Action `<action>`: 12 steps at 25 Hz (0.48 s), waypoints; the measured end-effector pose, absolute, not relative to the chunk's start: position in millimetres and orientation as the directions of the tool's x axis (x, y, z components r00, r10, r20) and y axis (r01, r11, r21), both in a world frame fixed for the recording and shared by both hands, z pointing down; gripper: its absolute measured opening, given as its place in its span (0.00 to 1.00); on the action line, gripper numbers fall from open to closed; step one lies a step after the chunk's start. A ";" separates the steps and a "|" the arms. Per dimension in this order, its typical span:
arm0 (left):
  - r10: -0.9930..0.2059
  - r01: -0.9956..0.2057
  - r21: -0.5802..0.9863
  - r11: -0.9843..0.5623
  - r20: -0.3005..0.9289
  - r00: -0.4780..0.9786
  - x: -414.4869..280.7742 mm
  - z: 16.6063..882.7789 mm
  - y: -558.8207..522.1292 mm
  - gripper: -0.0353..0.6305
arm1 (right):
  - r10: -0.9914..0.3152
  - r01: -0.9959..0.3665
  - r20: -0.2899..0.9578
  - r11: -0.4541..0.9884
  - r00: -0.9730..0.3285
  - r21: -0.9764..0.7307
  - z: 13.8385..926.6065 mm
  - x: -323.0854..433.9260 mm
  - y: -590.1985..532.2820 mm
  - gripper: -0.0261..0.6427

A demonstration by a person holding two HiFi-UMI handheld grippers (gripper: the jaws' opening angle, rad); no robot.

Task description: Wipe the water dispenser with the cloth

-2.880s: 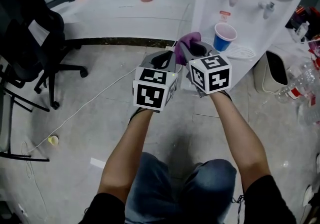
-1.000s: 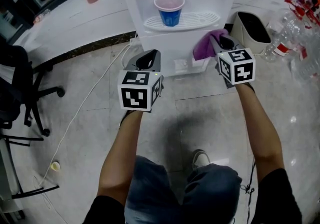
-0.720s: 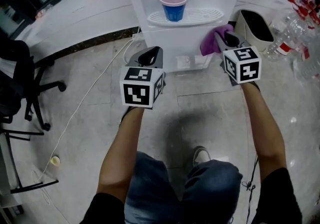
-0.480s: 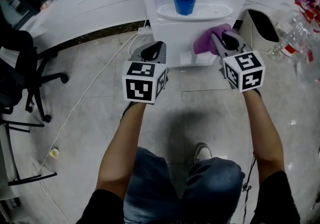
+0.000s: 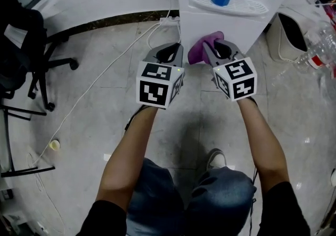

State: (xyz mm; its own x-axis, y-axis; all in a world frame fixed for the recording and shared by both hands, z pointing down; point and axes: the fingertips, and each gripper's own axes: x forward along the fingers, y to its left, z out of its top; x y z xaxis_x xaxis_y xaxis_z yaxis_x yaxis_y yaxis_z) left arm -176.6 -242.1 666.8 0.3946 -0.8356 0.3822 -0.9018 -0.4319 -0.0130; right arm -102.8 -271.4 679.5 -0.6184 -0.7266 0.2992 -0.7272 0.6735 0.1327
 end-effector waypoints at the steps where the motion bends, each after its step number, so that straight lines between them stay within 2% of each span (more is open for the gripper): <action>1: -0.836 -0.904 -0.012 -0.428 0.384 0.391 -179.6 669.9 -241.2 0.09 | -0.718 -0.720 0.306 0.682 -0.626 0.127 687.7 -111.0 -271.5 0.09; 12: -0.833 -0.919 -0.012 -0.394 0.428 0.351 -205.8 692.7 -225.4 0.09 | -0.645 -0.687 0.371 0.726 -0.669 0.025 771.3 -183.7 -291.3 0.09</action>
State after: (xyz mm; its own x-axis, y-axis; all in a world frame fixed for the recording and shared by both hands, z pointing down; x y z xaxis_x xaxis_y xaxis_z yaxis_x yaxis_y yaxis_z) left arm -205.8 -225.4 692.7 0.3513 -0.8329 0.4277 -0.9191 -0.3939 -0.0121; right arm -183.7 -291.3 771.3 -0.6686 -0.6445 0.3709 -0.6868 0.7265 0.0245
